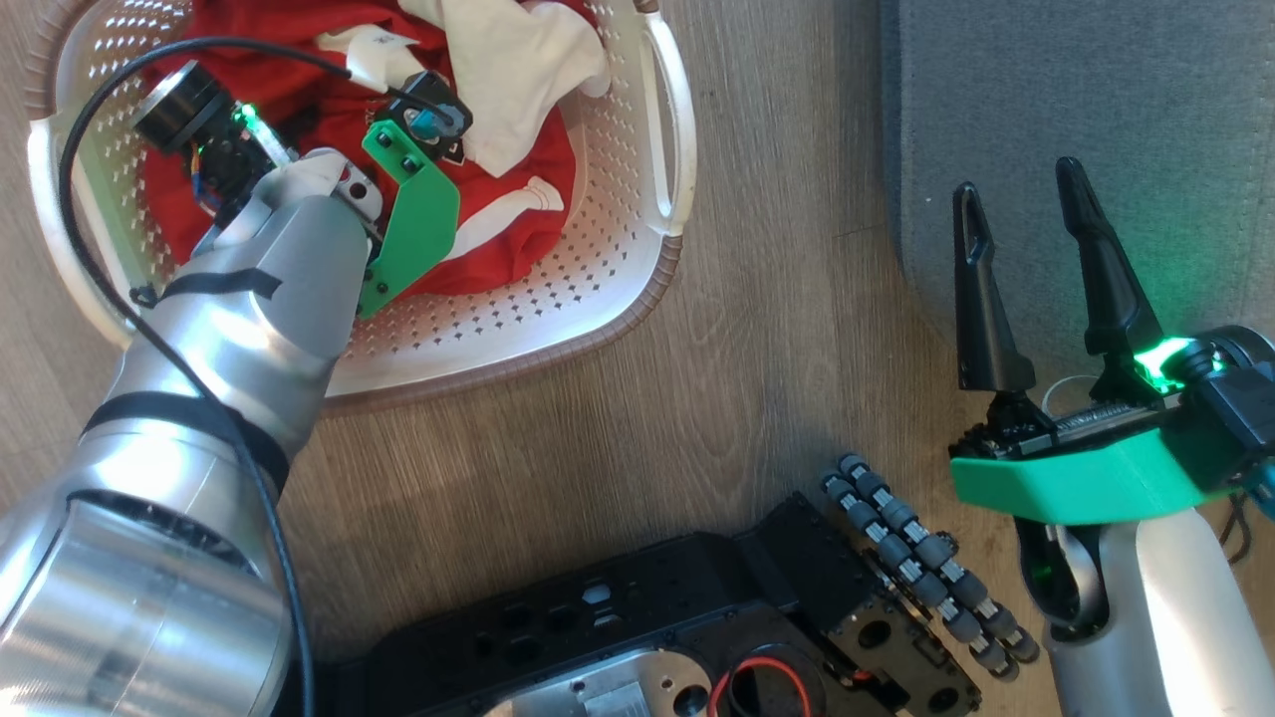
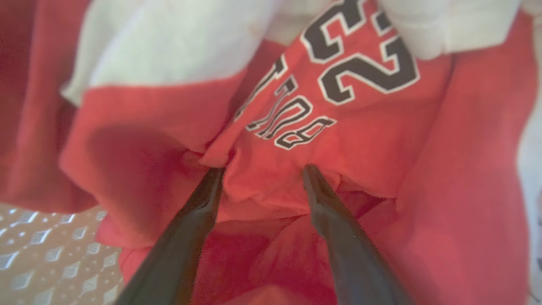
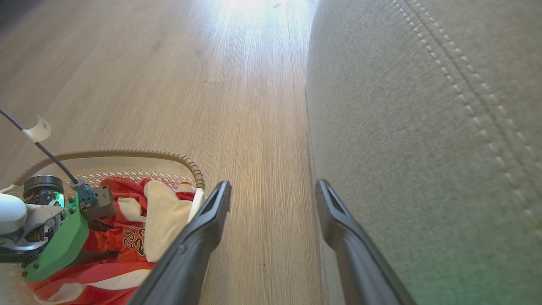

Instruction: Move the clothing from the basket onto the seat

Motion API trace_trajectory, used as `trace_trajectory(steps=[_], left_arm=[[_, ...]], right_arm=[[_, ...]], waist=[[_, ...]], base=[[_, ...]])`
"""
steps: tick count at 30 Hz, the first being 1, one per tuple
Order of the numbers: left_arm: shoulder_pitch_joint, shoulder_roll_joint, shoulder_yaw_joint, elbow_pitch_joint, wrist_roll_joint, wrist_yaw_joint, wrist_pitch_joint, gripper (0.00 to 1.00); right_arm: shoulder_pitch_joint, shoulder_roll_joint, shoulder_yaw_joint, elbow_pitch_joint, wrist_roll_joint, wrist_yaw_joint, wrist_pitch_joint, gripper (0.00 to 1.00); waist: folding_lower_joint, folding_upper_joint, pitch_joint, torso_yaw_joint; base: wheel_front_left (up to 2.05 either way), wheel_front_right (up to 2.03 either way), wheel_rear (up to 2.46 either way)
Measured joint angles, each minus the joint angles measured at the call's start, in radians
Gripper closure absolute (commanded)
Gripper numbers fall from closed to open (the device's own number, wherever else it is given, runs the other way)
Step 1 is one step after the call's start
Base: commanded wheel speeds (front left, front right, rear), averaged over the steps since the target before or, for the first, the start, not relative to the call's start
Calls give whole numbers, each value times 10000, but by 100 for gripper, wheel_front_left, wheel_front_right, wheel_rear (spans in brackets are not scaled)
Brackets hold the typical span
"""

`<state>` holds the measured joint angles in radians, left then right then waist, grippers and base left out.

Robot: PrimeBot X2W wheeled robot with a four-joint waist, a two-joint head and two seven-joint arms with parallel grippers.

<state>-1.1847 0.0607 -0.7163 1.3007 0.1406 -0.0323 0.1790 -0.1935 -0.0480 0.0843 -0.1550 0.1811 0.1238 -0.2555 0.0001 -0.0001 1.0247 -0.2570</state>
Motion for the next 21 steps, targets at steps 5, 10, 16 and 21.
trace_trajectory(steps=[5,10,16,21], left_arm=[[21,-6,79,2,-347,-88,447,0],[134,-35,447,2,-1028,-282,976,100],[228,-63,525,12,-1252,-355,1062,100],[228,-73,591,13,-1438,-332,993,100]], right_arm=[[32,0,-6,-88,36,0,0,0],[115,0,-36,-274,71,0,0,0],[220,2,-105,-359,153,0,0,0],[177,2,-100,-326,153,0,0,0]], waist=[[0,0,8,-28],[0,0,37,6],[0,0,81,82],[0,1,48,122]], base=[[0,0,0],[0,0,0],[0,0,0],[0,0,0]])
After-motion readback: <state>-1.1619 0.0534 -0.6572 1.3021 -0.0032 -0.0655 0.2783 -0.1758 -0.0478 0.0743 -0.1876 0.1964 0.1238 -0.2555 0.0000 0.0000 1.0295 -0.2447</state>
